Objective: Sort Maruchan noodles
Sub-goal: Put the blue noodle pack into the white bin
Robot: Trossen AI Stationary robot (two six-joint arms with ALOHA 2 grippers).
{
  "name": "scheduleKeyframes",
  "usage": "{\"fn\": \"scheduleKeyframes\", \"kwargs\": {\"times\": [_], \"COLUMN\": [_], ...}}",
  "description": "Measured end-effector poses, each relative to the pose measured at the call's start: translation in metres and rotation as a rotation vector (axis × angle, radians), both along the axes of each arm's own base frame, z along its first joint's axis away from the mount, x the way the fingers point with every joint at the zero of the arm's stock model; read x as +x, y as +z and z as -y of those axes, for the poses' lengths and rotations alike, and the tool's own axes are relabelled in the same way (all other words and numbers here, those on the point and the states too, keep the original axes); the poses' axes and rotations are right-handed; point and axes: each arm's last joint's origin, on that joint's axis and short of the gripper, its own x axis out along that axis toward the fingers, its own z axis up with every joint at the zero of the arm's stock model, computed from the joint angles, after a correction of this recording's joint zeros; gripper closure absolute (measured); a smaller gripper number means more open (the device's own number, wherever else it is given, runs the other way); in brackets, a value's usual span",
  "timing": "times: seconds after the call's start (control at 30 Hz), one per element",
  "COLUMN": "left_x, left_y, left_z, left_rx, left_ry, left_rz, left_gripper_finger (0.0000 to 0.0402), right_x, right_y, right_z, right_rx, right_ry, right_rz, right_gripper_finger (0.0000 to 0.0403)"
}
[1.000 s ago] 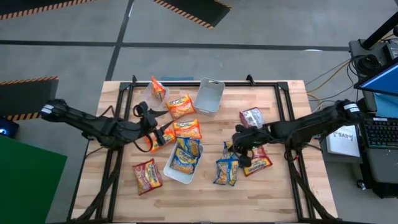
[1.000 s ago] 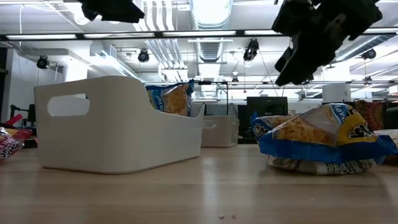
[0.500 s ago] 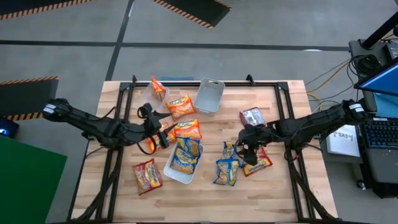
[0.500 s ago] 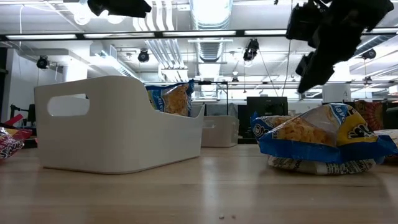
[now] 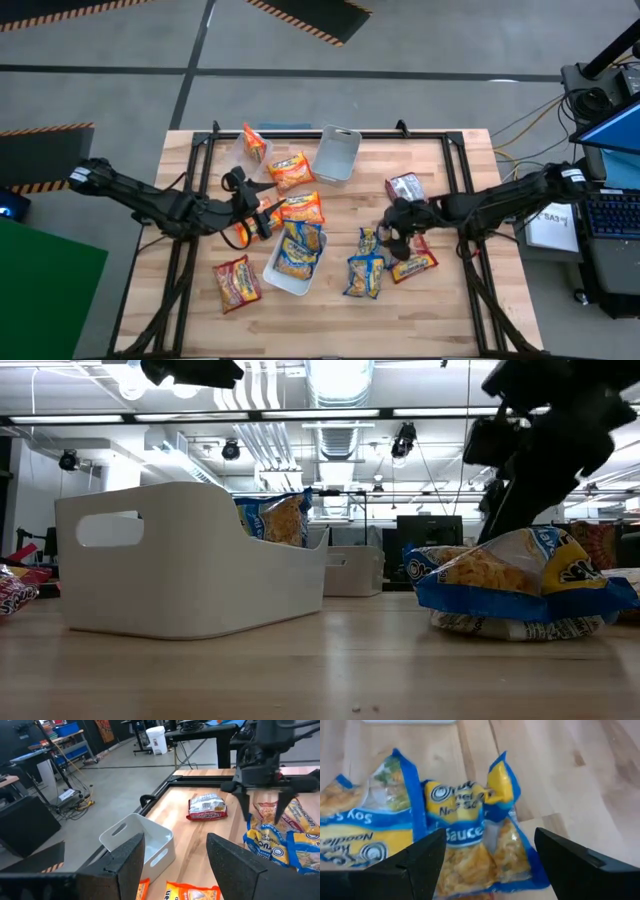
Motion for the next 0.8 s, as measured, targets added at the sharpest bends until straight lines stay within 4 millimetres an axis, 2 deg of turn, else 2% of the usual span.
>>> {"fn": "scheduleKeyframes", "kwargs": {"times": [0.33,0.57,0.67,0.8], "left_x": [0.000,0.000,0.000,0.000], "left_y": [0.000,0.000,0.000,0.000], "left_z": [0.000,0.000,0.000,0.000], "left_rx": [0.002,-0.016,-0.023,-0.025], "left_ry": [0.000,0.004,0.006,0.007], "left_rz": [0.002,0.013,0.017,0.018], "left_gripper_finger": [0.0206,0.0206,0.0206,0.0206], "right_x": [0.000,0.010,0.014,0.022], "right_y": [-0.023,-0.049,-0.054,-0.053], "right_z": [0.016,0.016,0.016,0.016], "right_rx": [0.080,0.127,0.133,0.131], "right_ry": [-0.031,-0.052,-0.059,-0.063], "right_rz": [0.120,0.144,0.141,0.139], "right_gripper_finger": [0.0118,0.0136,0.0160,0.0219]}}
